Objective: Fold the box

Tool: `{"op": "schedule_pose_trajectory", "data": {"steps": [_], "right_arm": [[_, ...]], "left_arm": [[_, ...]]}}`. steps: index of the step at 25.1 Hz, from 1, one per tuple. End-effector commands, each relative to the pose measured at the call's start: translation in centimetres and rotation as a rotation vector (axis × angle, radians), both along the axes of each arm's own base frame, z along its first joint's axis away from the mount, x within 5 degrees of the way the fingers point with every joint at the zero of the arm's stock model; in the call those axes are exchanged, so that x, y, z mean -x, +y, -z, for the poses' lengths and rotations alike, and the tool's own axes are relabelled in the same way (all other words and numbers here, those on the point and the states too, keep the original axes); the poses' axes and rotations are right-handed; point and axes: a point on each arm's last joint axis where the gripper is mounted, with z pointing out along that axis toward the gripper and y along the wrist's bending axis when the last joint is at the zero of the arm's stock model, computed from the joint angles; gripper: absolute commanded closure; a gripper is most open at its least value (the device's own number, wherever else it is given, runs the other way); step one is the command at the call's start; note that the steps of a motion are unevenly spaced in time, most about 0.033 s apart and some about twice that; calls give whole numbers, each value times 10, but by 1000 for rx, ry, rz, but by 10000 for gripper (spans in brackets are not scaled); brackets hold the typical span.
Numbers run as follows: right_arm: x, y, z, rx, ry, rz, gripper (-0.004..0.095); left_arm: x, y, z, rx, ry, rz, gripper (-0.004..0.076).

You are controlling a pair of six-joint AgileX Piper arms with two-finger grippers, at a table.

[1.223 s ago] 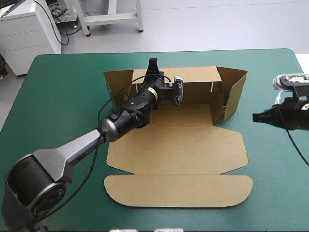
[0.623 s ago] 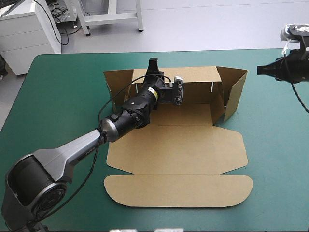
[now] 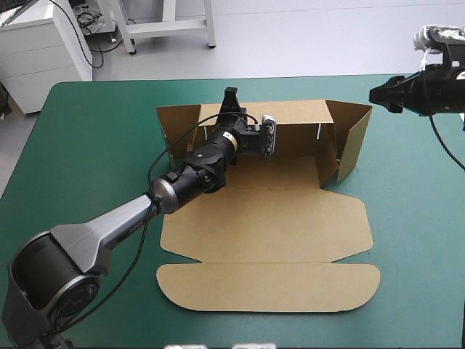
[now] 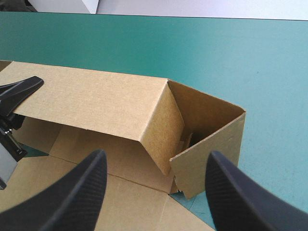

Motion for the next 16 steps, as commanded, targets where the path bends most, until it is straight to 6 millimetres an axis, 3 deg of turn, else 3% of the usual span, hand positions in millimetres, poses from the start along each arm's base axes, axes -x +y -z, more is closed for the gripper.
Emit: {"op": "schedule_pose_trajectory", "data": {"steps": [1, 4, 10, 13, 16], "right_arm": [[8, 3, -20, 16, -131, -31, 346], [-5, 0, -17, 0, -170, -7, 346], [-53, -8, -4, -86, -179, 8, 346], [-91, -12, 8, -76, -170, 1, 346], [-136, -7, 38, -23, -113, -18, 346]], "left_arm": [[6, 3, -27, 51, -49, 7, 731], [6, 3, -27, 50, -51, 9, 731], [6, 3, -27, 50, -51, 7, 731], [6, 3, -27, 51, -49, 7, 731], [6, 3, -27, 52, -50, 9, 731]]}}
